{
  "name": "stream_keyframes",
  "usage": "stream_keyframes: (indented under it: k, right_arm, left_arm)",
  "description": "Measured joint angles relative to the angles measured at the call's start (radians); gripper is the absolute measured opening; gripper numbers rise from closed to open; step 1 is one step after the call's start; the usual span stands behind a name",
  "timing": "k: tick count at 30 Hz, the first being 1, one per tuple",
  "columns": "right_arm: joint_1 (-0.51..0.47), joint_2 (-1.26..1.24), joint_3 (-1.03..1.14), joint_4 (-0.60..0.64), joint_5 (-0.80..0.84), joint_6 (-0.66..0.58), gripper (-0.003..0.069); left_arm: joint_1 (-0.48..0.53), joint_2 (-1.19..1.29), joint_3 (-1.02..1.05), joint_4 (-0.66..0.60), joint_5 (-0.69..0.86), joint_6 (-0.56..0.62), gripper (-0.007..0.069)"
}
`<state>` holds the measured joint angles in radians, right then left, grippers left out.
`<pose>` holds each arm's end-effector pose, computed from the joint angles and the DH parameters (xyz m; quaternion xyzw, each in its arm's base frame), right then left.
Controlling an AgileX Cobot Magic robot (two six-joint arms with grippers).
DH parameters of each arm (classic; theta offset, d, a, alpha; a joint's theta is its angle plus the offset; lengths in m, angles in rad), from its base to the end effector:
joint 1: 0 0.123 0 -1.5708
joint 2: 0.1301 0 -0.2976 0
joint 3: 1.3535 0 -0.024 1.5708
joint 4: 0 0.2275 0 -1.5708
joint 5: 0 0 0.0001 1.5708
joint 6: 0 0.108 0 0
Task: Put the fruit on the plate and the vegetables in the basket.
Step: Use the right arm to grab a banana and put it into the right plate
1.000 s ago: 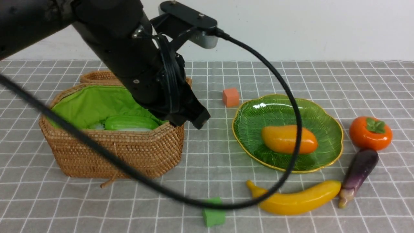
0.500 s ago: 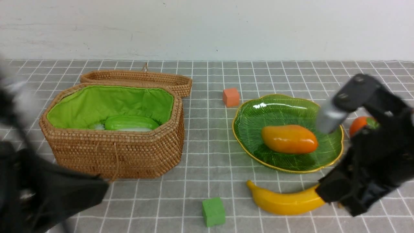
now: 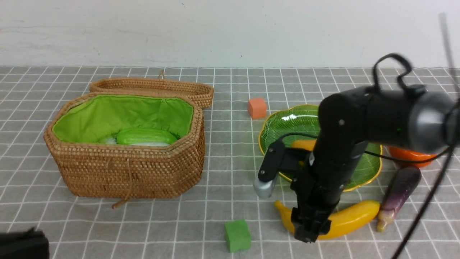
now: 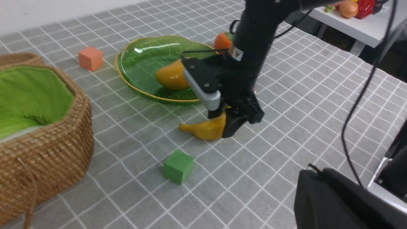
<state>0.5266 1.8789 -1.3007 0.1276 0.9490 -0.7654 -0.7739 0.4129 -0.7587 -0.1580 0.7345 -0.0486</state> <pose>0.2992 0.1868 0.1999 -0.5726 0.8154 0.0460 0.0712 0.0238 -0.0392 0.3627 0.2700 0.7562 -0.3071 0.5109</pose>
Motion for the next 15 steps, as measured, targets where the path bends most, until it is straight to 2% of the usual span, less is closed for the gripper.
stream_keyframes:
  k: [5, 9, 13, 15]
  right_arm:
    - [0.0, 0.044, -0.007, -0.072, -0.029, -0.014, 0.0479]
    - [0.0, 0.07, -0.009, -0.084, -0.036, -0.015, 0.047]
    - [0.0, 0.093, -0.013, -0.084, -0.037, -0.015, 0.0403]
    - [0.0, 0.1, -0.018, -0.083, -0.033, -0.015, 0.034]
  left_arm:
    - [0.0, 0.0, 0.0, -0.055, 0.004, 0.0, -0.0013]
    - [0.0, 0.0, 0.0, -0.069, 0.008, 0.0, -0.0013]
    - [0.0, 0.0, 0.0, -0.069, 0.008, 0.0, -0.0013]
    - [0.0, 0.0, 0.0, -0.069, 0.011, 0.0, -0.0013]
